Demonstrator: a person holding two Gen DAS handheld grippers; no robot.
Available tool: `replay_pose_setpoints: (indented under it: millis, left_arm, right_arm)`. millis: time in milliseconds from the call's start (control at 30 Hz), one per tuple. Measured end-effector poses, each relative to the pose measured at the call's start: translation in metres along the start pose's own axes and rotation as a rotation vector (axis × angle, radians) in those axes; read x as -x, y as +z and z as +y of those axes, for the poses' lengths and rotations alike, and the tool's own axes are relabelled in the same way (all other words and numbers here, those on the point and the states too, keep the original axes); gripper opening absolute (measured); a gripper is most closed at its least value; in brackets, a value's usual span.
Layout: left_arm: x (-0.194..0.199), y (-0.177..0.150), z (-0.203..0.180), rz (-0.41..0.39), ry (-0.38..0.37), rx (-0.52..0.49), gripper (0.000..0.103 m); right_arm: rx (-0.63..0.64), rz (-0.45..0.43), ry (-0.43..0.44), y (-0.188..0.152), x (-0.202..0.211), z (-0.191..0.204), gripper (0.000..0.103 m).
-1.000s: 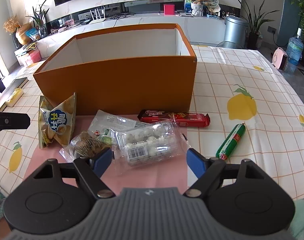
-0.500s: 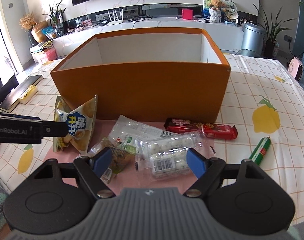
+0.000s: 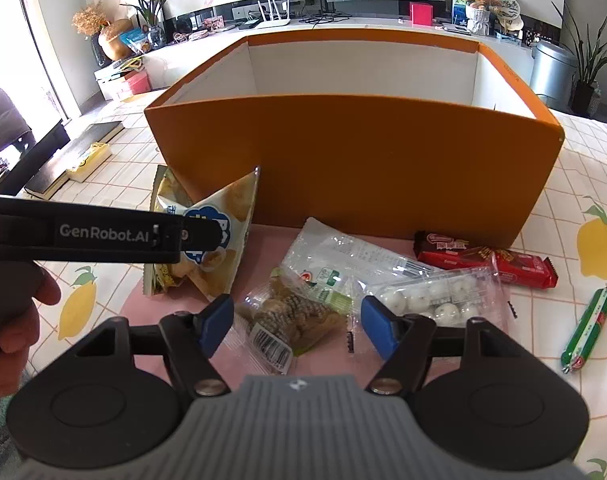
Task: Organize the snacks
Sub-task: 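Grasp the potato sticks bag with the left gripper while the right grasps the brown nut packet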
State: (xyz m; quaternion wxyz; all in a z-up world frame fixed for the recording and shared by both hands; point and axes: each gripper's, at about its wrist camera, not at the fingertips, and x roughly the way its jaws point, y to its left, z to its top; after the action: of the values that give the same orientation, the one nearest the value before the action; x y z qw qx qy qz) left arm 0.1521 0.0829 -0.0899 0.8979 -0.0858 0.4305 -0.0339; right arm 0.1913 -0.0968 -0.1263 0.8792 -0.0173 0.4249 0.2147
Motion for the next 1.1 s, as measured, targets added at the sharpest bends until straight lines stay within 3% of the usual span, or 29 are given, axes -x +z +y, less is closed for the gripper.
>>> replay_pose_setpoints:
  millis: [167, 400, 867, 1100]
  left_arm:
    - [-0.004, -0.002, 0.004, -0.005, -0.006, 0.007, 0.088]
    - [-0.006, -0.003, 0.003, -0.007, 0.005, -0.009, 0.076]
    - [-0.015, -0.002, -0.008, 0.016, 0.088, -0.054, 0.076]
    - [-0.011, -0.001, -0.010, 0.008, 0.090, -0.055, 0.057]
  right_arm:
    - [0.001, 0.004, 0.009, -0.001, -0.007, 0.003, 0.068]
    - [0.017, -0.004, -0.001, -0.004, -0.010, 0.006, 0.063]
    - [0.055, -0.033, 0.006, -0.008, -0.004, 0.011, 0.048]
    - [0.078, -0.041, 0.003, -0.010, -0.002, 0.014, 0.041]
